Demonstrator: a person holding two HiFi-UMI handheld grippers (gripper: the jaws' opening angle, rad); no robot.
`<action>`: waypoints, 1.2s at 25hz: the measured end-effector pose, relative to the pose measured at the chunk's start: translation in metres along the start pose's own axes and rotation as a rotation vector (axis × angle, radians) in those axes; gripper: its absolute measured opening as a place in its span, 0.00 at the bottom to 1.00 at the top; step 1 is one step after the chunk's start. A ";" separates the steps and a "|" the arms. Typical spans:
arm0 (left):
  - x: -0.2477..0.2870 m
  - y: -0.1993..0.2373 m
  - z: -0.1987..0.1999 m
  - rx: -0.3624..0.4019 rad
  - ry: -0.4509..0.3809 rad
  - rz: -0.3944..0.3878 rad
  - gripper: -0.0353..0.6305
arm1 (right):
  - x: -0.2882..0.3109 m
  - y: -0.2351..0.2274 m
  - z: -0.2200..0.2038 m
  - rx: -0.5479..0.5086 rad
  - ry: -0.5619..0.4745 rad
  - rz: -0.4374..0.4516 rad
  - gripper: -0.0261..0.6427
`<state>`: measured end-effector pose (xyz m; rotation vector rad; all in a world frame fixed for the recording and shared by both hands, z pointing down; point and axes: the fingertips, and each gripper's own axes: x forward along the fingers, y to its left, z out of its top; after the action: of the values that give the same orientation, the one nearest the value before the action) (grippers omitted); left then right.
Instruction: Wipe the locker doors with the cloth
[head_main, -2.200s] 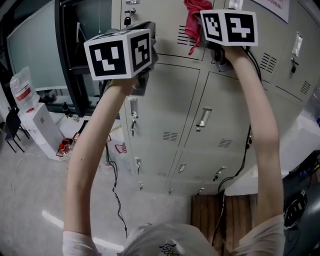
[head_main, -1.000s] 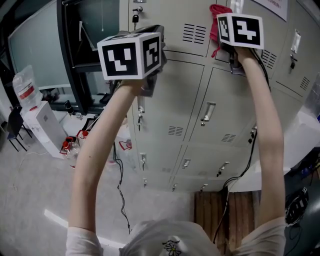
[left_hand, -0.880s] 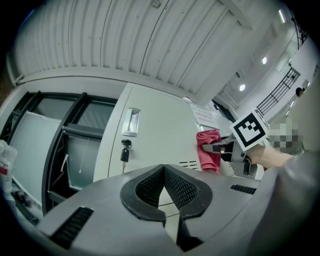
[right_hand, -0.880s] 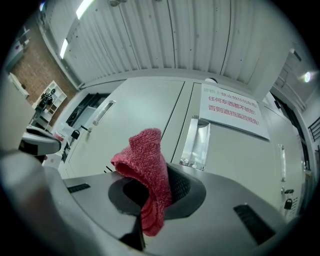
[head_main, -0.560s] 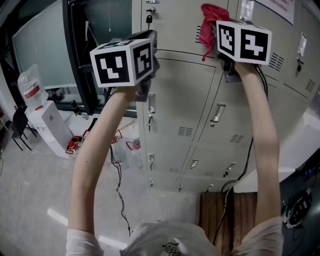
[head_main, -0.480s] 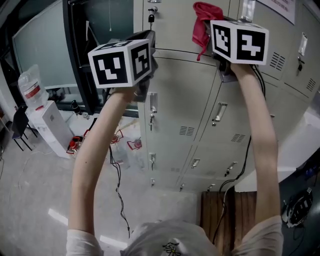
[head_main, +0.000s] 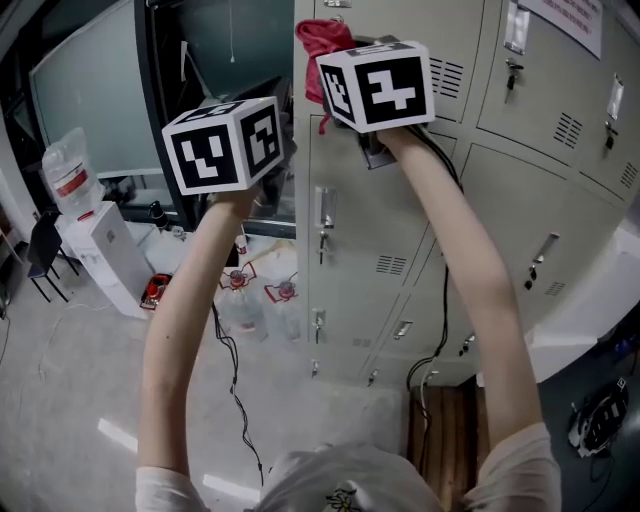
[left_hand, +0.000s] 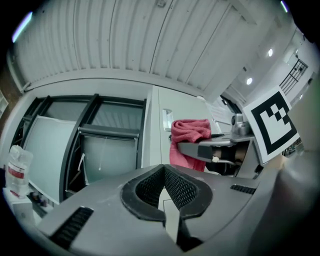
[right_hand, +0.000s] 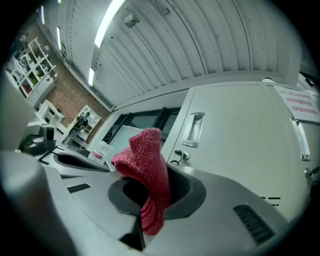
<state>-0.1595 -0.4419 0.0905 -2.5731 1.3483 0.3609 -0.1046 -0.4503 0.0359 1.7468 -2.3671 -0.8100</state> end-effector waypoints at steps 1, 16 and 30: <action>-0.002 0.004 -0.001 -0.004 0.001 0.005 0.08 | 0.008 0.004 -0.003 -0.006 0.007 -0.009 0.09; -0.004 0.041 -0.020 -0.036 0.019 0.032 0.08 | 0.054 -0.003 -0.032 -0.059 0.077 -0.159 0.08; 0.018 -0.003 -0.024 -0.046 0.021 -0.031 0.08 | 0.011 -0.063 -0.040 -0.075 0.061 -0.240 0.08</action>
<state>-0.1439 -0.4613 0.1075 -2.6390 1.3210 0.3649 -0.0389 -0.4880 0.0384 2.0188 -2.0874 -0.8480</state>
